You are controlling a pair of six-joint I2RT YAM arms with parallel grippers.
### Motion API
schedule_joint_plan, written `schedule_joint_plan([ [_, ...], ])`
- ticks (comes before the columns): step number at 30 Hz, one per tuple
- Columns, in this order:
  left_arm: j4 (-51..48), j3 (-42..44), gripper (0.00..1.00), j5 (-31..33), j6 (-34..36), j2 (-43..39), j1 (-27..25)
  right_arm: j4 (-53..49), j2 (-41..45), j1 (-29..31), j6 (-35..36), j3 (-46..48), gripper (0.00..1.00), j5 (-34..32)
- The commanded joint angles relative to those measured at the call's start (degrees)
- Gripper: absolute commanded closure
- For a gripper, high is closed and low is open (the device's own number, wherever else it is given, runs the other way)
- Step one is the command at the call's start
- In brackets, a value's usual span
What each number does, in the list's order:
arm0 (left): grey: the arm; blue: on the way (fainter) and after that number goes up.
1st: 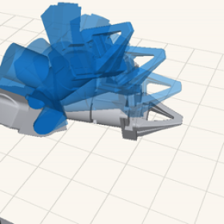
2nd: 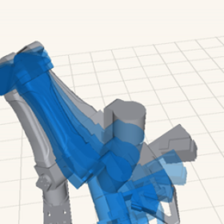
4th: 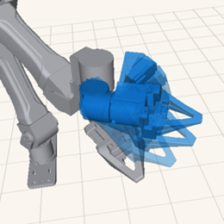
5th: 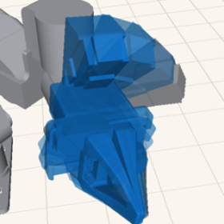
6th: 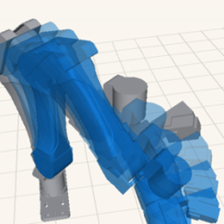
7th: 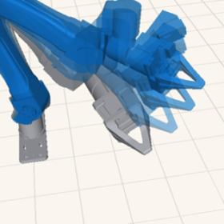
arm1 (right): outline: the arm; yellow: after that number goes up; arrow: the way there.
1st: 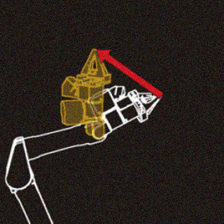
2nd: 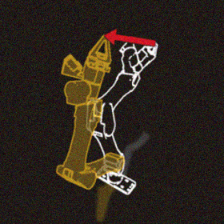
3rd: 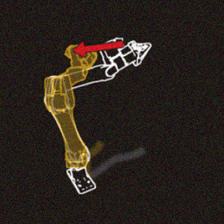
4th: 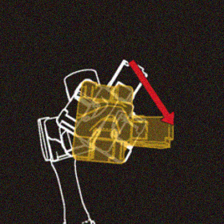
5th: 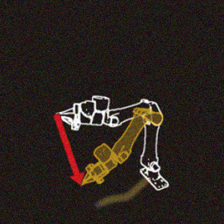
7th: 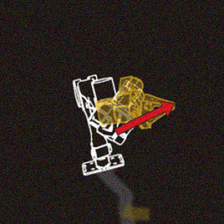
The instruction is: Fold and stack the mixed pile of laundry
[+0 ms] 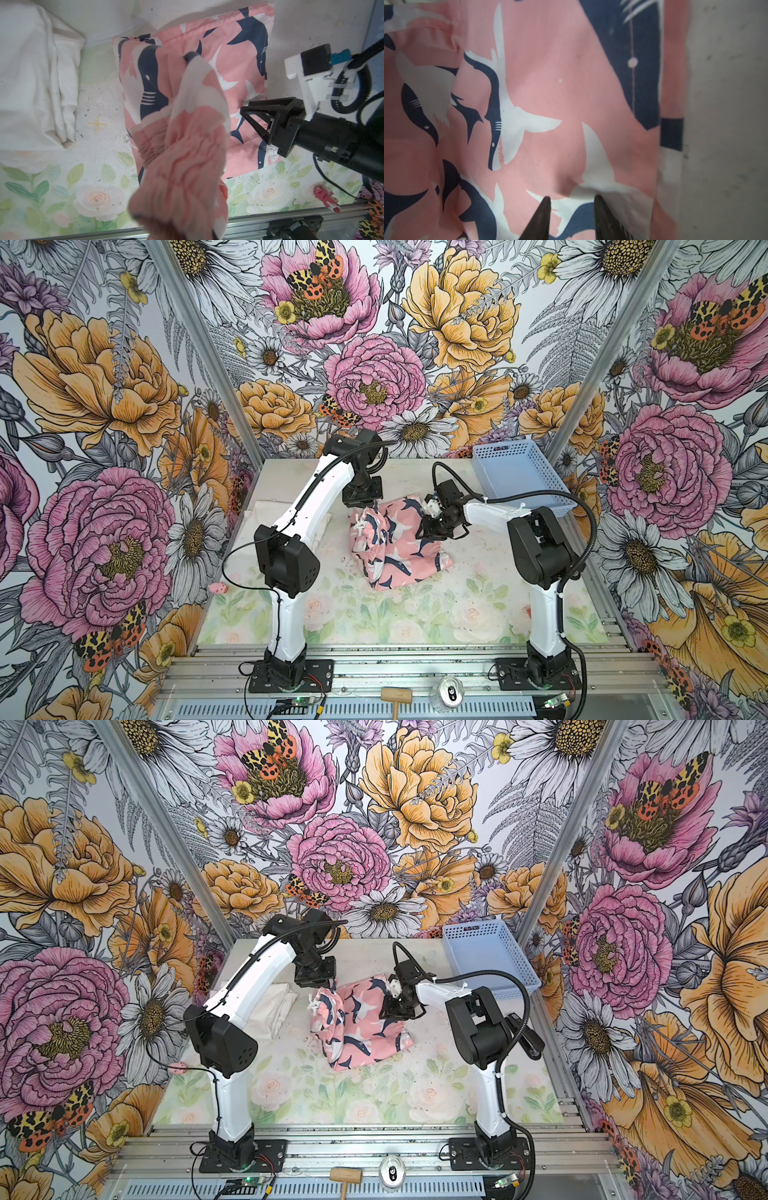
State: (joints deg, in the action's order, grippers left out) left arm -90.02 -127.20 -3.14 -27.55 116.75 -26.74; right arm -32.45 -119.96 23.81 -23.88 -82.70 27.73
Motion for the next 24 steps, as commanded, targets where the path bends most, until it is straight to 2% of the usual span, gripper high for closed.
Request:
schedule_joint_plan([
  [1, 0.99, -3.94, 1.0, -1.89, -4.04, 2.77, -2.04, 0.49, -1.67, 0.29, 1.18, 2.11, 0.63, -2.5],
  [9, 0.99, -13.61, 1.0, -4.15, -6.73, 12.7, -6.57, 1.81, -1.1, 0.3, 0.79, 3.94, 0.63, -2.69],
  [20, 0.99, -18.33, 1.0, -4.14, -7.55, 19.08, -8.16, 3.33, 0.29, -0.04, -0.18, 5.69, 0.63, -3.36],
  [23, 1.23, -19.27, 0.78, -3.85, -7.82, 20.11, -8.24, 3.42, 3.14, -1.03, -0.85, 6.76, 0.61, -4.29],
  [24, 1.33, -20.19, 0.68, -3.87, -7.87, 20.44, -8.36, 3.35, 4.83, -1.74, -0.97, 7.38, 0.6, -5.11],
])
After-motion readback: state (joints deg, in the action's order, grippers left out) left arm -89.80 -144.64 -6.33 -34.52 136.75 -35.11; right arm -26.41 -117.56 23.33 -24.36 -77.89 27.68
